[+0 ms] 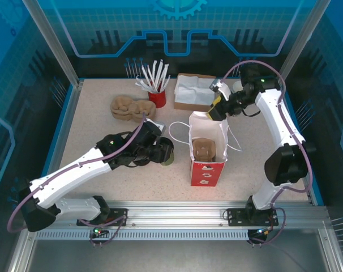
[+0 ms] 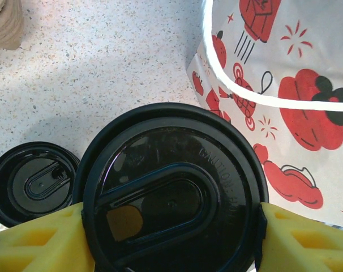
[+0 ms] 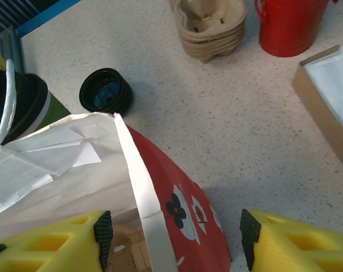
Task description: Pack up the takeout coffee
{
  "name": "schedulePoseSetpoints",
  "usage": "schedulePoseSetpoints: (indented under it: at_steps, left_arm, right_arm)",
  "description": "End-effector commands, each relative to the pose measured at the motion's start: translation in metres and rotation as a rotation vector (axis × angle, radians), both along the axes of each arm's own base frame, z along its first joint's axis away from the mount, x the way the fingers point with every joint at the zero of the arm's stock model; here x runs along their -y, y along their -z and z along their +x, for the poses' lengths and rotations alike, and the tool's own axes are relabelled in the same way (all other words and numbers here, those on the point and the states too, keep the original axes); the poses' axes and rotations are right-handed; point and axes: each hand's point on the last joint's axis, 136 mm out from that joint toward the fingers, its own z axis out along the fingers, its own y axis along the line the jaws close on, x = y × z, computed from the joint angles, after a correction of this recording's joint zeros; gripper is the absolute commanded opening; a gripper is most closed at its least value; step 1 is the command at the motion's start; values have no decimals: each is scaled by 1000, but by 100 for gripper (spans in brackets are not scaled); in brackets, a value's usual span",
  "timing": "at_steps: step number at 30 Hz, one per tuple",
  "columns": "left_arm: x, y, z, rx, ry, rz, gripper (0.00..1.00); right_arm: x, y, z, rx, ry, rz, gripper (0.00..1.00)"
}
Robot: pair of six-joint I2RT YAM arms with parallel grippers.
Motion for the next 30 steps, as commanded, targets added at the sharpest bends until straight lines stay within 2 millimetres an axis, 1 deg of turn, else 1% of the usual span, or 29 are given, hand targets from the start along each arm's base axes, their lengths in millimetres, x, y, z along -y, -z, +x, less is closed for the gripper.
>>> schedulePoseSetpoints:
  at_steps: [1, 4, 7, 10, 12, 16, 19, 22, 25, 28, 29, 30]
  left_arm:
    - [-2, -11, -8, 2, 41, 1, 63]
    - [-1, -13, -8, 4, 41, -7, 63]
    - [-1, -16, -8, 8, 44, -10, 63]
    - [0, -20, -8, 11, 49, -12, 63]
    - [0, -23, -8, 14, 52, -15, 62]
    - [0, -25, -8, 17, 54, -20, 62]
    - [0, -30, -9, 22, 56, -29, 62]
    - [1, -38, -10, 30, 61, -47, 62]
    - [1, -47, -11, 40, 63, -62, 62]
    - [0, -56, -12, 49, 65, -73, 61]
    - [0, -59, -12, 52, 67, -79, 61]
    - [0, -62, -13, 56, 68, -86, 61]
  right_arm:
    - [-9, -5, -11, -24, -69, 24, 64]
    - [-10, -1, -10, -50, -84, 17, 63]
    - [-13, -1, -11, -68, -98, 26, 62]
    - [-15, 0, -13, -57, -121, 21, 60]
    - [-14, 2, -13, -55, -118, 3, 58]
    - [-13, 2, -12, -52, -117, -7, 51]
    - [-12, 5, -12, -60, -114, -20, 48]
    - [-12, 9, -16, -74, -119, -50, 45]
    - [-10, 11, -15, -69, -117, -61, 42]
    - [-10, 11, -13, -62, -116, -65, 37]
    - [-10, 10, -12, -58, -115, -65, 34]
    - [-11, 8, -11, -53, -116, -62, 28]
